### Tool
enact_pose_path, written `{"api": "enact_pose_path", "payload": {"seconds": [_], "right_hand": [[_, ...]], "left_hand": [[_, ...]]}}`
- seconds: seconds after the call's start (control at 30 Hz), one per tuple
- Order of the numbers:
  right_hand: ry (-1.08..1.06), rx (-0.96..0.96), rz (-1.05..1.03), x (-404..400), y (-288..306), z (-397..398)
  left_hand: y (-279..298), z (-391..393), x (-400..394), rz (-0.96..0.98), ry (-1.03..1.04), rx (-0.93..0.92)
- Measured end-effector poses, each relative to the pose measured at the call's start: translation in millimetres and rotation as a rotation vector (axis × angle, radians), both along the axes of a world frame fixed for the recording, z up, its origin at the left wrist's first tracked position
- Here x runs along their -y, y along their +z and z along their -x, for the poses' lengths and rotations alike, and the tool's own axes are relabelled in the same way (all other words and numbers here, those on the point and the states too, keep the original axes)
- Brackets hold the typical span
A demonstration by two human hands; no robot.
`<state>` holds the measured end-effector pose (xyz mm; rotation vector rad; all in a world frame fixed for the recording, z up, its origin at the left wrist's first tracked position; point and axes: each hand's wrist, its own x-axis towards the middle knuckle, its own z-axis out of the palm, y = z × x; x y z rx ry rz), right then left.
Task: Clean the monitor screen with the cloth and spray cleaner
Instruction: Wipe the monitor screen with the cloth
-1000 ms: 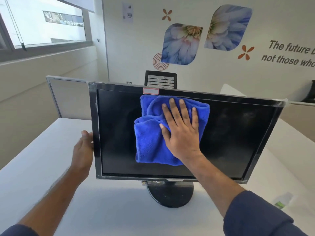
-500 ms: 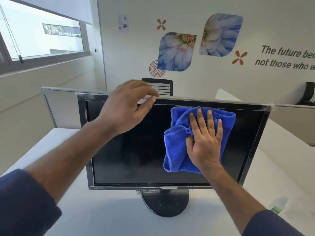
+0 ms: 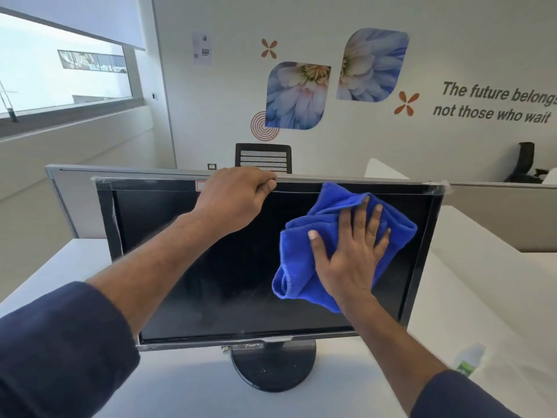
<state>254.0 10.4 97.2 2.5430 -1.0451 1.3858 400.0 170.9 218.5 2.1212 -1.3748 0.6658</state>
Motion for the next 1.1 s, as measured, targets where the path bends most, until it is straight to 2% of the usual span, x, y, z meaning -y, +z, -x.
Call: {"api": "enact_pose_path", "payload": {"seconds": [0.17,0.3,0.43,0.63,0.87,1.1], "right_hand": [[0.144,-0.176,0.274,-10.7,-6.4,-14.9],[0.159,-0.182,0.367,19.6,-2.5,-1.2],[0.082,-0.165,0.283,52.9,-4.4,21.0],[-0.062,0.08,-0.066,85.9,-3.7,45.8],[-0.024,0.248,-0.16,64.2,9.4,22.4],[-0.147,0.205,-0.111,79.4,-3.4,26.9]], "left_hand": [[-0.6,-1.8,7.2,0.035,0.023,-0.022],[-2.1,-3.4,8.6,0.058,0.013,-0.011],[-3.6,-2.5,10.8,0.075,0.024,0.001],[-6.7,-2.0,10.8,0.084,0.026,0.037],[-10.1,-1.2,13.9,0.121,0.063,0.024],[-11.7,-4.1,19.4,0.13,0.053,0.05]]}}
